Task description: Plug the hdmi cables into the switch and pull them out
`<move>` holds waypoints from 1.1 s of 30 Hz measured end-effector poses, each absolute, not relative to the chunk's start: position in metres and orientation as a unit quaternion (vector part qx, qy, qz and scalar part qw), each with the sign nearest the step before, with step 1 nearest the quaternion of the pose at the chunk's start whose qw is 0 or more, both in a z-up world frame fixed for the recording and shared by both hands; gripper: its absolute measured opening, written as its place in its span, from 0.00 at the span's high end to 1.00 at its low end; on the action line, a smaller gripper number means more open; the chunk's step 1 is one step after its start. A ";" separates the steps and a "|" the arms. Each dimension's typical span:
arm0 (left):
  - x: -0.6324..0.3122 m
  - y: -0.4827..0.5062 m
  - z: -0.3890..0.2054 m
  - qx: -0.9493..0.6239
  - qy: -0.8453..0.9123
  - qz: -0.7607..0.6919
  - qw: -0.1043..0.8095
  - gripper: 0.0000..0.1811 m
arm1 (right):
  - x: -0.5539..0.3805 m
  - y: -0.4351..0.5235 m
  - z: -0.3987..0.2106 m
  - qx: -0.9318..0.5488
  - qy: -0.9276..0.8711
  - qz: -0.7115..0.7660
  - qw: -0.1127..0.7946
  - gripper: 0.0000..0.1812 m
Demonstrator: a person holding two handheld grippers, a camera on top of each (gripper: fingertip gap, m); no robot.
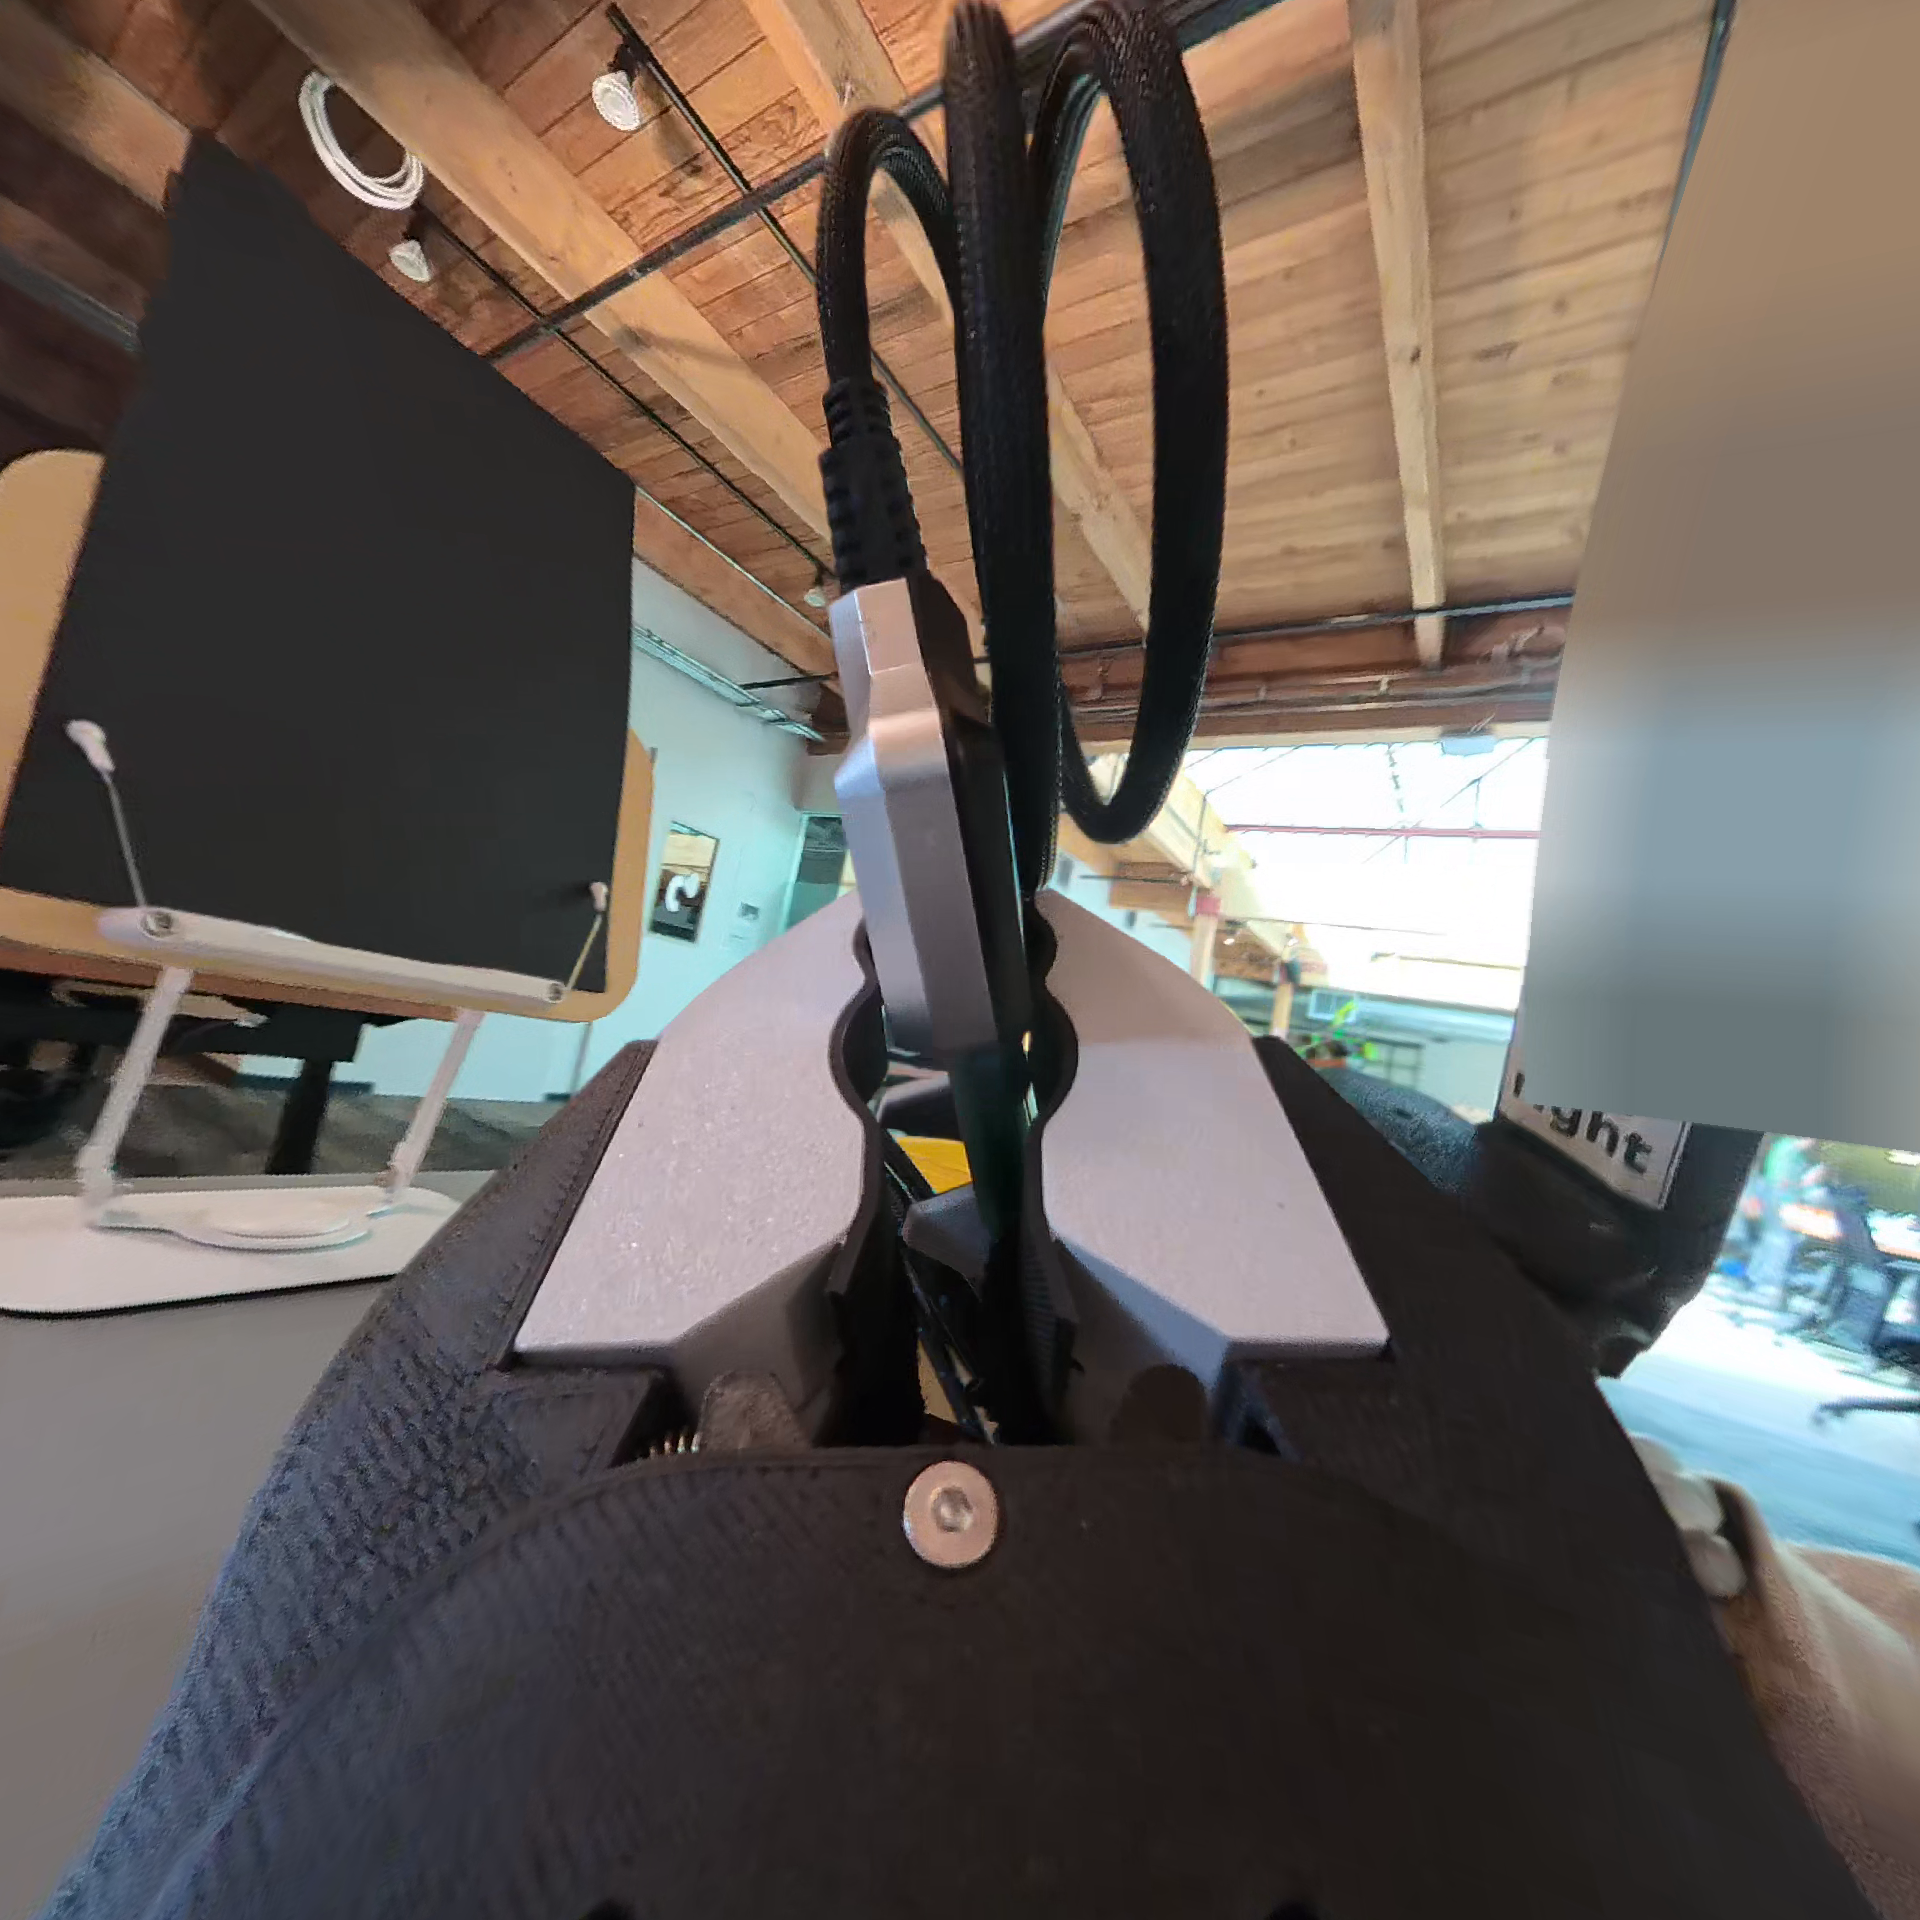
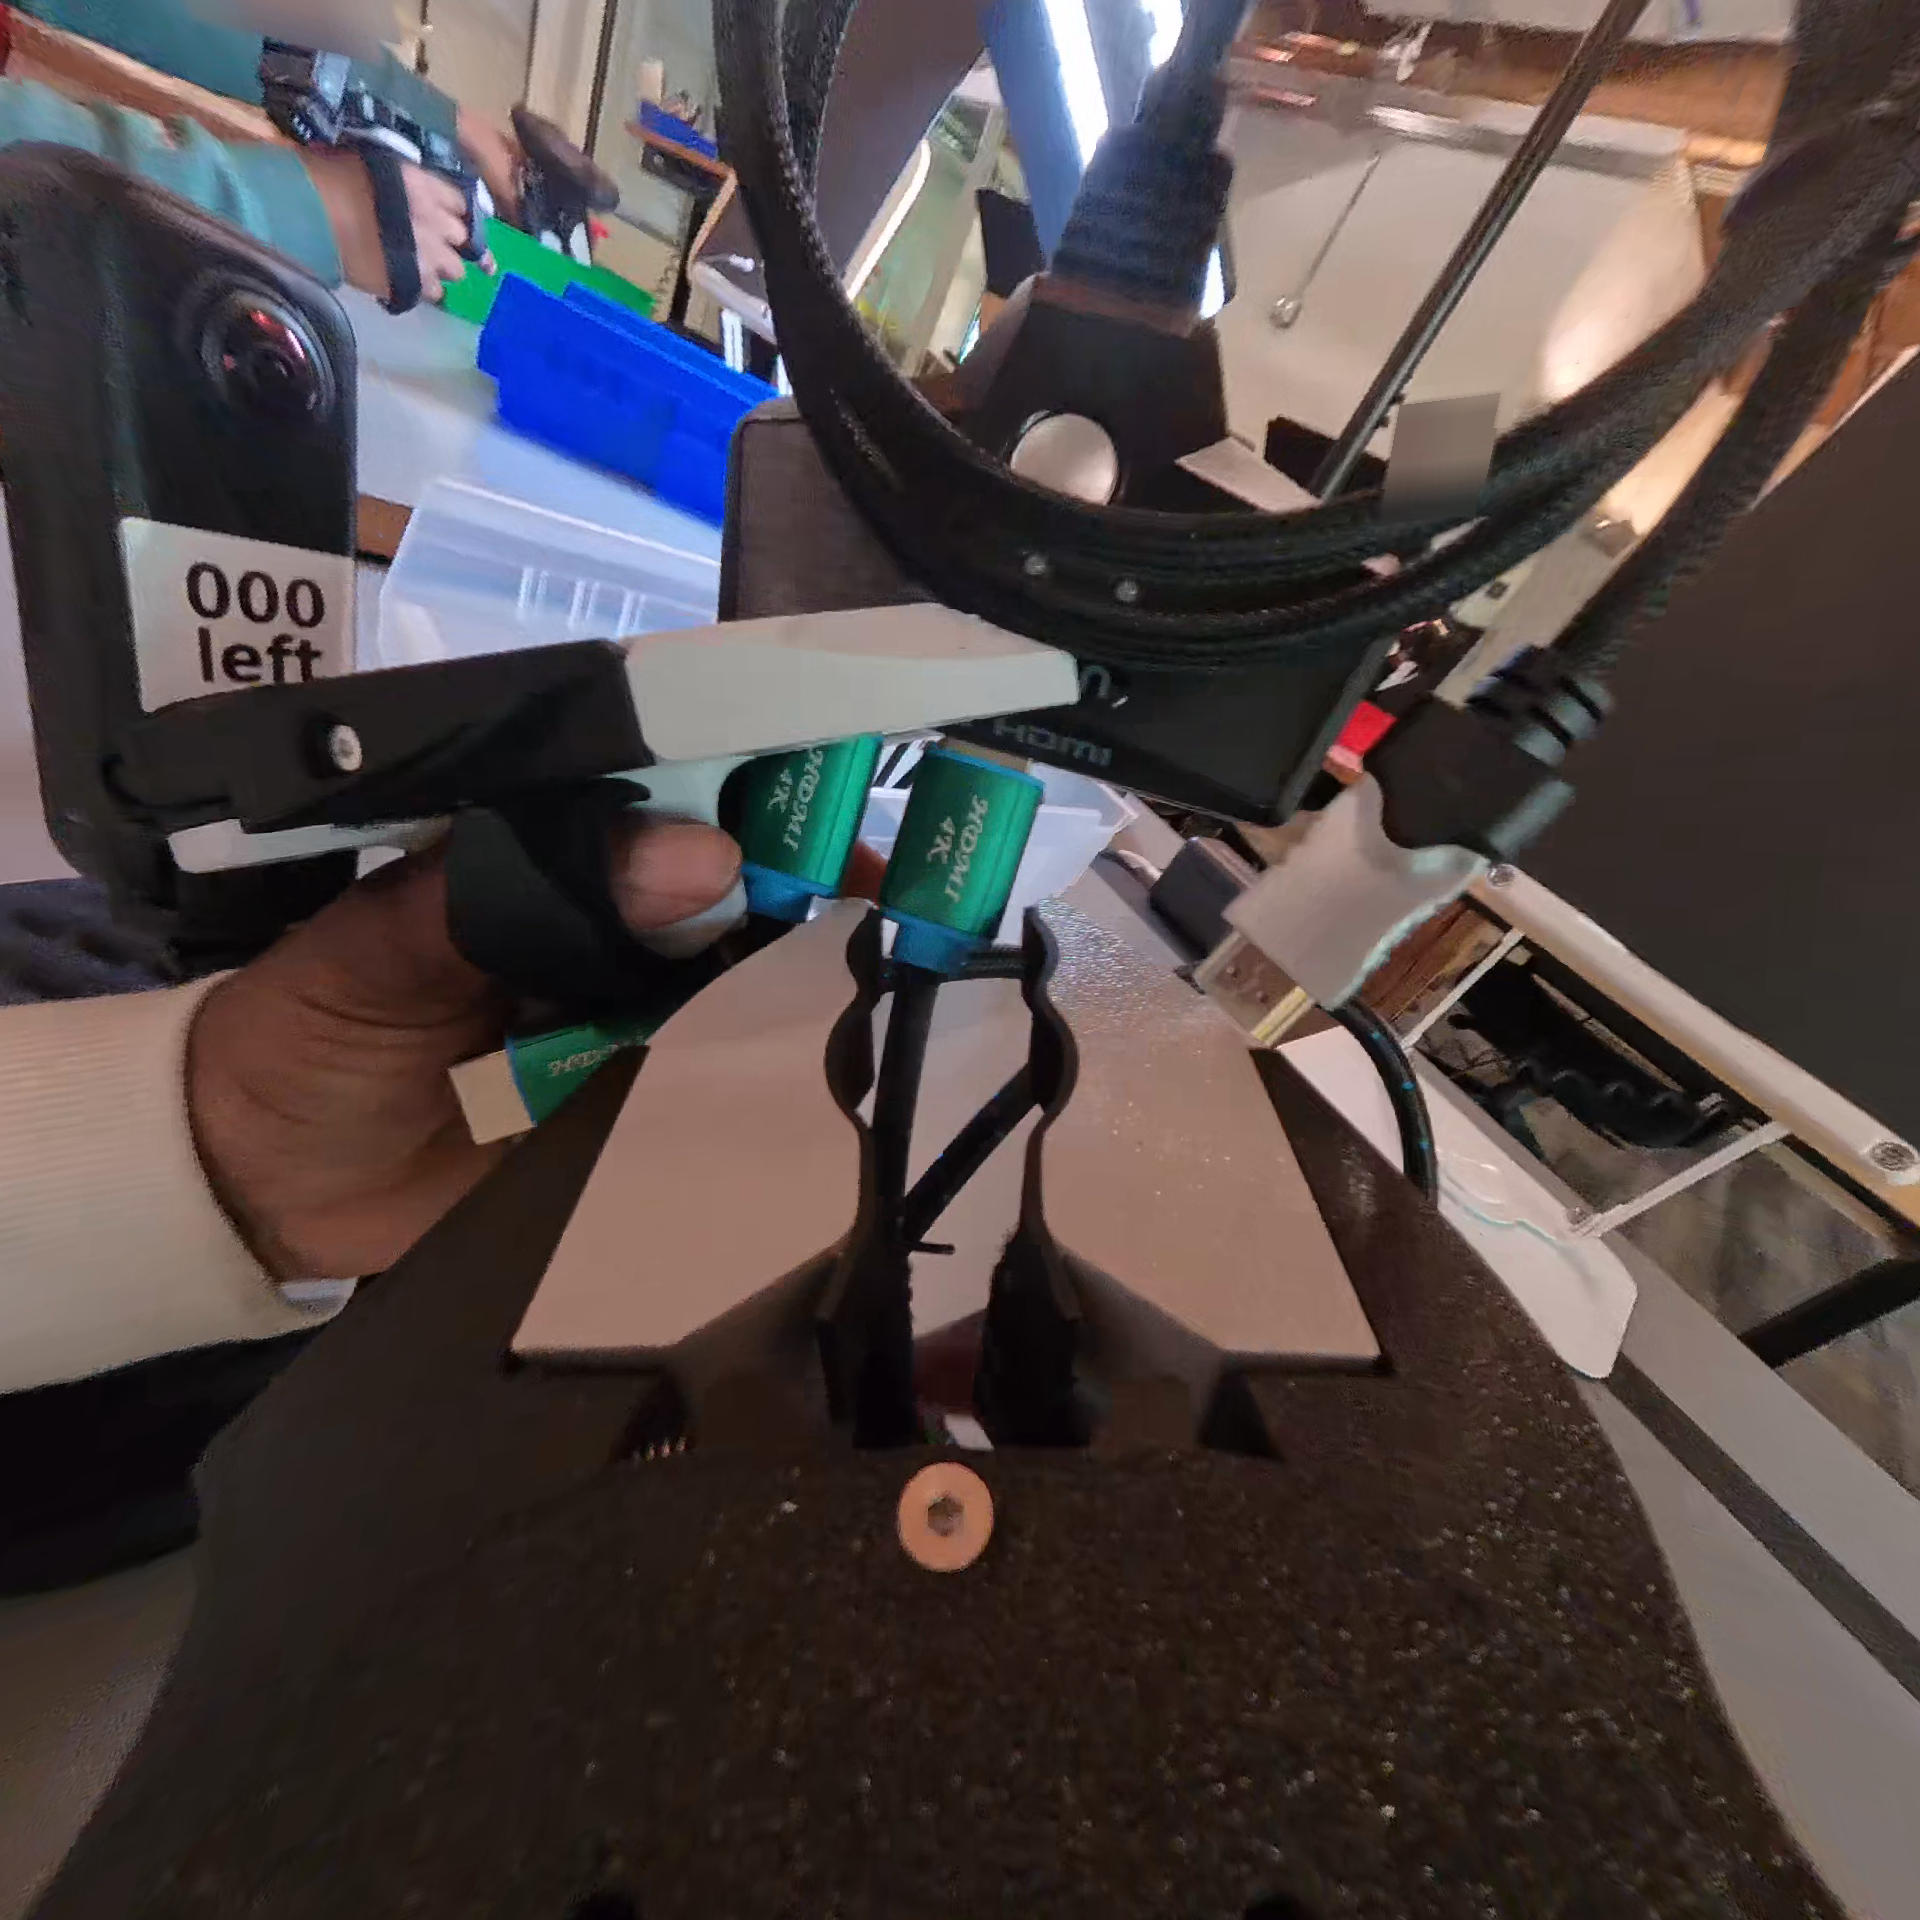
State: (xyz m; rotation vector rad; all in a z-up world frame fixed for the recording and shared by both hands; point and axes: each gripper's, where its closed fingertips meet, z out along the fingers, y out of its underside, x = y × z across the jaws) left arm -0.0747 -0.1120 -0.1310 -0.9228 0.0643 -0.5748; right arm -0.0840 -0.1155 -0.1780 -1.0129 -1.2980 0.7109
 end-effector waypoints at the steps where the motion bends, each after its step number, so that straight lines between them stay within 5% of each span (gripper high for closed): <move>1: -0.075 -0.112 -0.132 -0.444 0.032 -0.258 0.857 0.88 | -0.085 -0.116 -0.180 -0.445 -0.572 0.304 0.618 0.88; 11: -0.094 -0.118 -0.132 -0.441 -0.025 -0.209 0.873 0.88 | -0.082 -0.115 -0.185 -0.388 -0.581 0.203 0.686 0.91; 14: -0.172 -0.161 -0.104 -0.325 -0.136 -0.193 0.916 0.88 | -0.050 -0.092 -0.267 -0.443 -0.644 0.130 0.610 0.95; 18: -0.135 -0.142 -0.114 -0.374 -0.071 -0.187 0.906 0.88 | -0.035 -0.106 -0.172 -0.405 -0.539 0.291 0.679 0.95; 33: -0.118 -0.145 -0.116 -0.380 -0.009 -0.162 0.910 0.88 | 0.028 -0.082 -0.148 -0.405 -0.474 0.402 0.671 0.95</move>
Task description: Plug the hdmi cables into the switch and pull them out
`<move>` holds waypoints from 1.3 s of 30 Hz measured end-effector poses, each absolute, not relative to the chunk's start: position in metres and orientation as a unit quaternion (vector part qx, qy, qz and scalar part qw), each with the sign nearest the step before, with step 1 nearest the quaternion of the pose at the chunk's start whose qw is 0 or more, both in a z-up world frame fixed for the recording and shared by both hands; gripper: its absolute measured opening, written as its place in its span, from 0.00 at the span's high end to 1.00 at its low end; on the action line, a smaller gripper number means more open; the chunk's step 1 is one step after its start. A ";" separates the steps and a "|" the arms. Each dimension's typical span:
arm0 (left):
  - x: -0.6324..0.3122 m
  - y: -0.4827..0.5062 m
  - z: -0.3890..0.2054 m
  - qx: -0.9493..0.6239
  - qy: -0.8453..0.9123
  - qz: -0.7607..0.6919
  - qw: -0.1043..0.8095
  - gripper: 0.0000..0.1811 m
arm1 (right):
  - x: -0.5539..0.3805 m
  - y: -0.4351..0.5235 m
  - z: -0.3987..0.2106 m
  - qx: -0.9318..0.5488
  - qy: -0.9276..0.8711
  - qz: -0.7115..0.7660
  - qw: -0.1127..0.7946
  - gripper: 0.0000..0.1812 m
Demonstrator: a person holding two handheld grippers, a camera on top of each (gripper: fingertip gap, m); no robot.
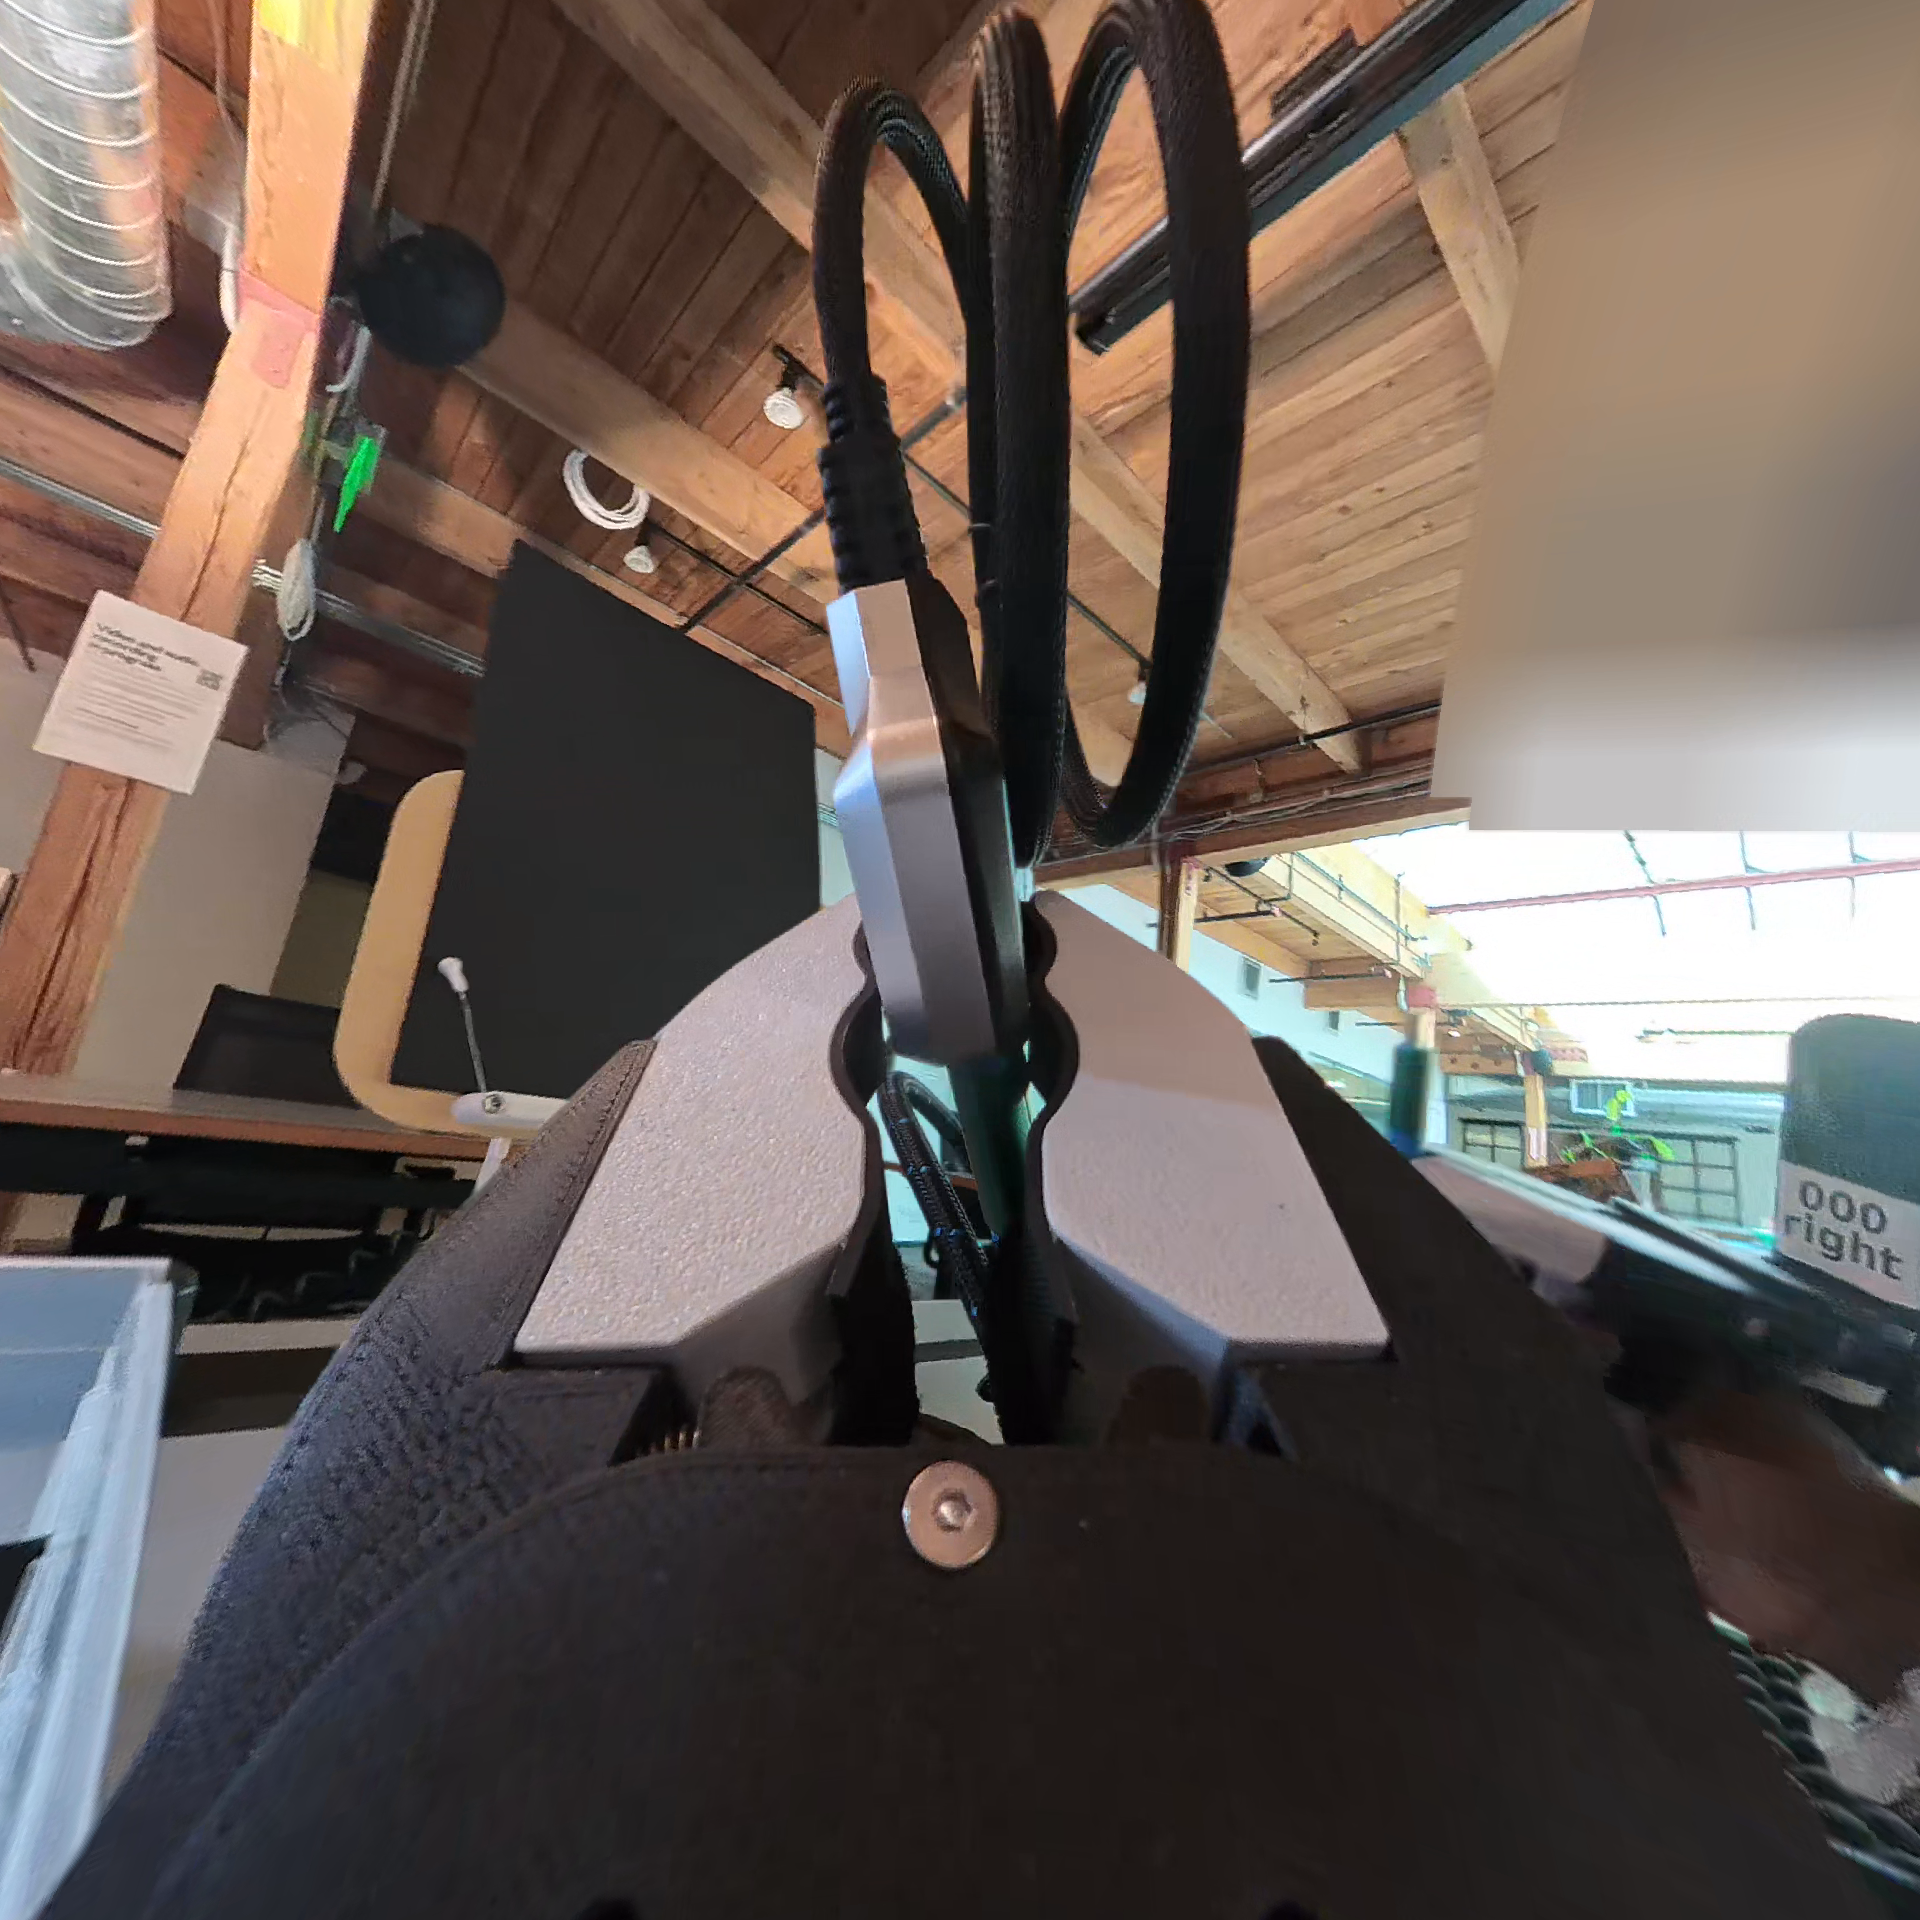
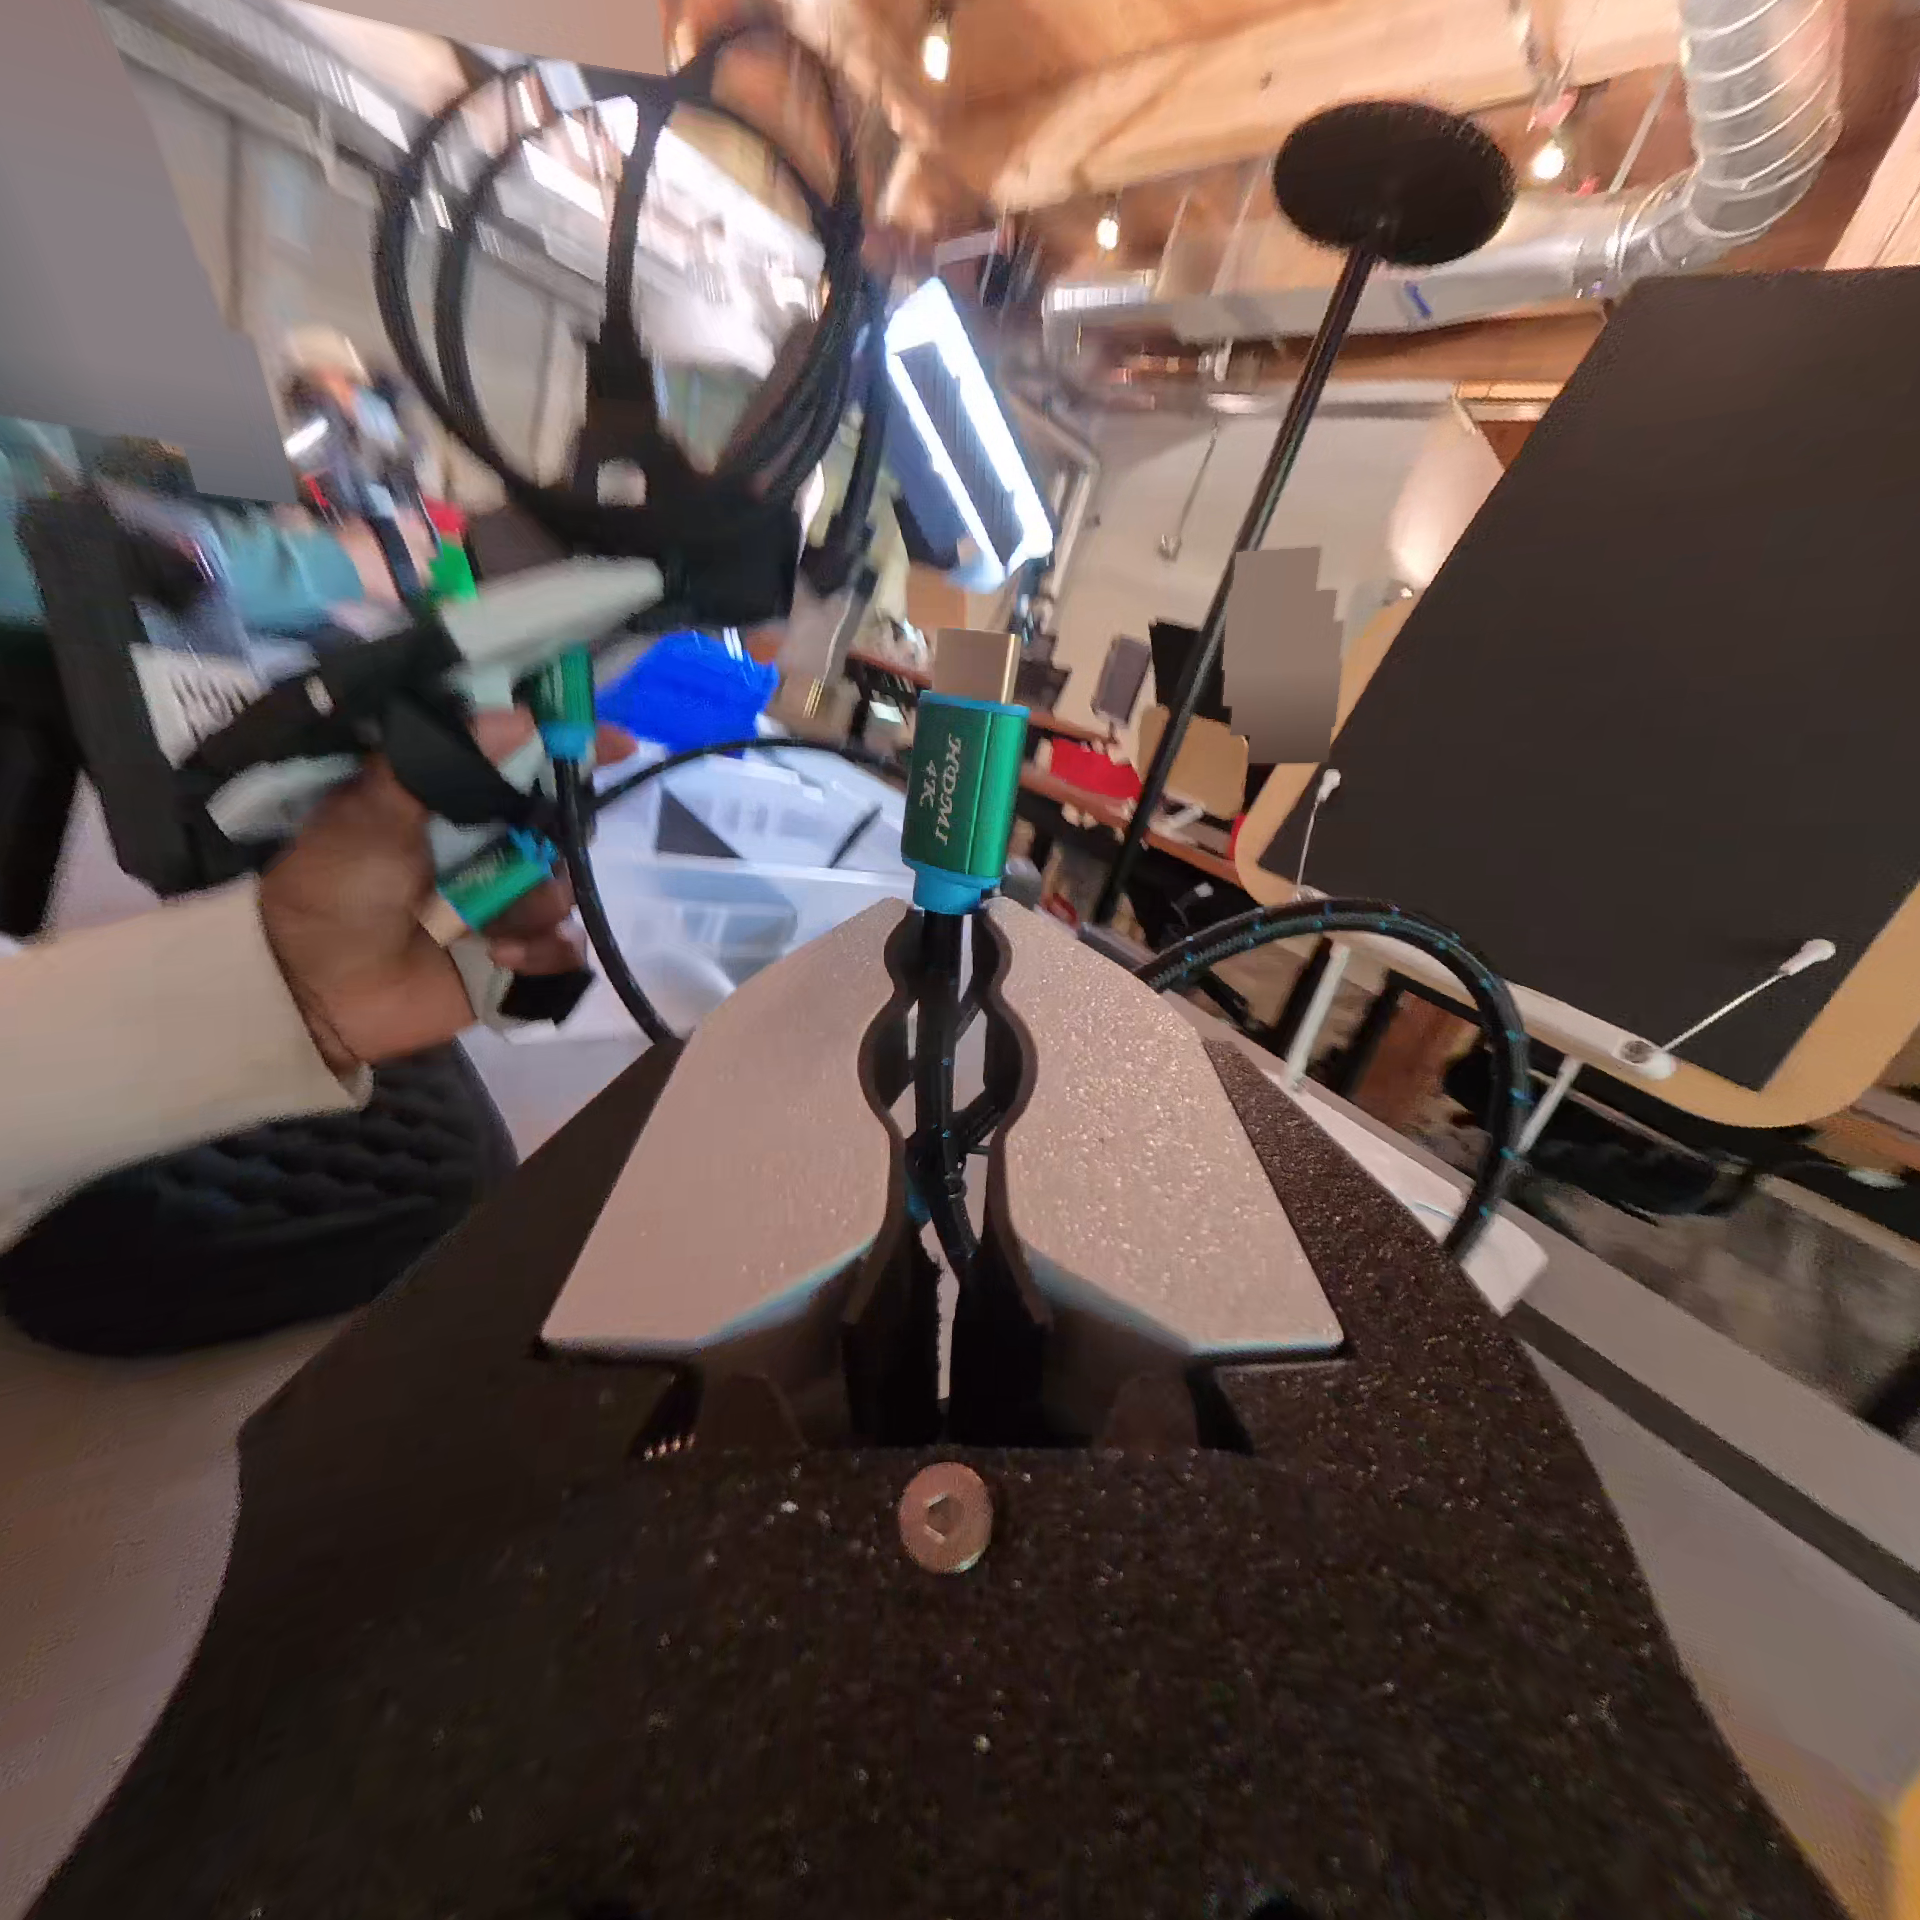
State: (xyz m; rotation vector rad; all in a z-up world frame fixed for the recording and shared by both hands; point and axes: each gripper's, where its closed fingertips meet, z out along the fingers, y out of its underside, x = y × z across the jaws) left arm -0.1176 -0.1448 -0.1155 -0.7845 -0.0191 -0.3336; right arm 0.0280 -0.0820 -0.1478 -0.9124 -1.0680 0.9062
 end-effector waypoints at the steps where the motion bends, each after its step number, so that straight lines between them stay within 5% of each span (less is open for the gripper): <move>1: -0.121 -0.145 -0.116 -0.380 -0.017 -0.160 0.911 0.88 | 0.038 -0.080 -0.139 -0.401 -0.454 0.440 0.663 0.95; 6: -0.127 -0.149 -0.116 -0.363 -0.031 -0.195 0.911 0.87 | 0.102 -0.061 -0.082 -0.346 -0.298 0.645 0.612 0.95; 10: -0.127 -0.146 -0.119 -0.372 -0.035 -0.209 0.904 0.87 | 0.156 -0.038 -0.051 -0.324 -0.236 0.669 0.625 0.96; 16: -0.128 -0.143 -0.120 -0.375 -0.042 -0.216 0.901 0.88 | 0.197 0.007 -0.056 -0.455 -0.301 0.512 0.663 0.96; 24: -0.125 -0.138 -0.123 -0.392 -0.032 -0.199 0.898 0.88 | 0.234 0.088 -0.182 -0.679 -0.487 0.191 0.515 0.96; 33: -0.124 -0.135 -0.125 -0.400 -0.031 -0.194 0.895 0.87 | 0.278 0.106 -0.259 -0.561 -0.776 -0.118 0.265 0.96; 39: -0.128 -0.135 -0.125 -0.396 -0.040 -0.203 0.895 0.87 | 0.289 0.098 -0.292 -0.513 -0.826 -0.147 0.180 0.94</move>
